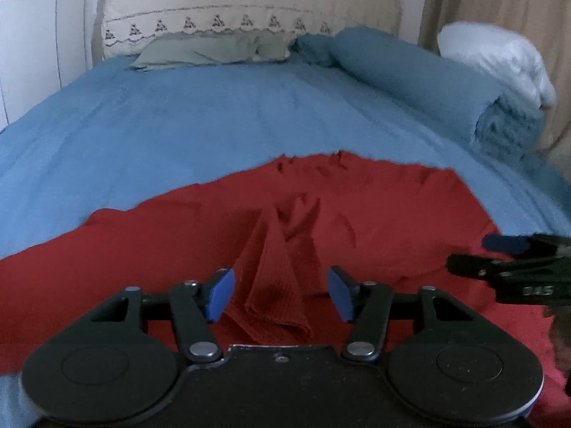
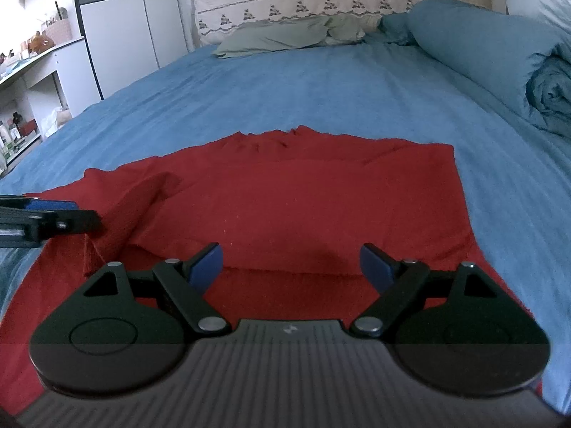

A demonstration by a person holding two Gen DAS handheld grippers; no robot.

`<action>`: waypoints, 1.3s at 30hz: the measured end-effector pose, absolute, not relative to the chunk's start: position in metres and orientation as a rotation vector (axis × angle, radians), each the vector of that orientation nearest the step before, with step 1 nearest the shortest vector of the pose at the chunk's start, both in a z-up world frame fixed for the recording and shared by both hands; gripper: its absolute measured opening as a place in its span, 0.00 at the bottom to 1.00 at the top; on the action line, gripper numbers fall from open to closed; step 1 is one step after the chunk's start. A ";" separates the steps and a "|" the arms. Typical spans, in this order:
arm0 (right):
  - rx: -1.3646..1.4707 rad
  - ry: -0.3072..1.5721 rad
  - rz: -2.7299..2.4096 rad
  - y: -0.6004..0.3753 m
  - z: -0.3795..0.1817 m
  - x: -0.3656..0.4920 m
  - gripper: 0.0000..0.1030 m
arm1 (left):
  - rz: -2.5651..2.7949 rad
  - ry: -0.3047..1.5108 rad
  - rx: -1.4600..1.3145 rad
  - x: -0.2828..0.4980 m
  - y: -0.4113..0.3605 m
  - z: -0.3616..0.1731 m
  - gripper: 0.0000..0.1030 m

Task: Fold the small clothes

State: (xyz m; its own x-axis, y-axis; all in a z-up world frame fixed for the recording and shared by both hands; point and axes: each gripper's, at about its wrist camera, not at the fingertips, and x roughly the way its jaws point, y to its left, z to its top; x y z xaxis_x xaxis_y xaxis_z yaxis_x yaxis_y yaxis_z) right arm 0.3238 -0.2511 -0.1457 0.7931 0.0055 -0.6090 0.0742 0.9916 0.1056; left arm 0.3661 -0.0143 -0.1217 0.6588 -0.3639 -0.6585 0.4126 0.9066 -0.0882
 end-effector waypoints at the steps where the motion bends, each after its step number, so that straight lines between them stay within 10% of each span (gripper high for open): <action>1: 0.125 0.655 -0.038 -0.251 -0.146 0.324 0.97 | -0.440 0.743 0.080 0.369 -0.017 -0.126 0.49; 5: 0.116 0.656 -0.038 -0.251 -0.146 0.323 0.96 | -0.435 0.787 0.106 0.375 -0.021 -0.135 0.03; 23: 0.125 0.667 -0.044 -0.252 -0.154 0.327 0.96 | -0.298 0.728 0.307 0.445 0.043 -0.130 0.04; 28: 0.117 0.671 -0.036 -0.248 -0.158 0.331 0.96 | -0.252 0.747 0.311 0.454 0.045 -0.152 0.21; 33: 0.079 0.627 -0.053 -0.251 -0.161 0.333 0.97 | -0.195 0.743 0.228 0.445 0.070 -0.144 0.74; 39: 0.091 0.647 -0.106 -0.265 -0.184 0.339 1.00 | -0.156 0.761 0.064 0.403 0.122 -0.118 0.78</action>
State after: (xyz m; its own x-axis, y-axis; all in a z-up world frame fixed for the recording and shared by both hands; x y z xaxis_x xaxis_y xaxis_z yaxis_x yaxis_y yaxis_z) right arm 0.3390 -0.2650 -0.1841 0.7927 -0.0703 -0.6056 0.1271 0.9906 0.0513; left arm 0.4030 0.1222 -0.1176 0.7135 -0.1171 -0.6908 0.1636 0.9865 0.0018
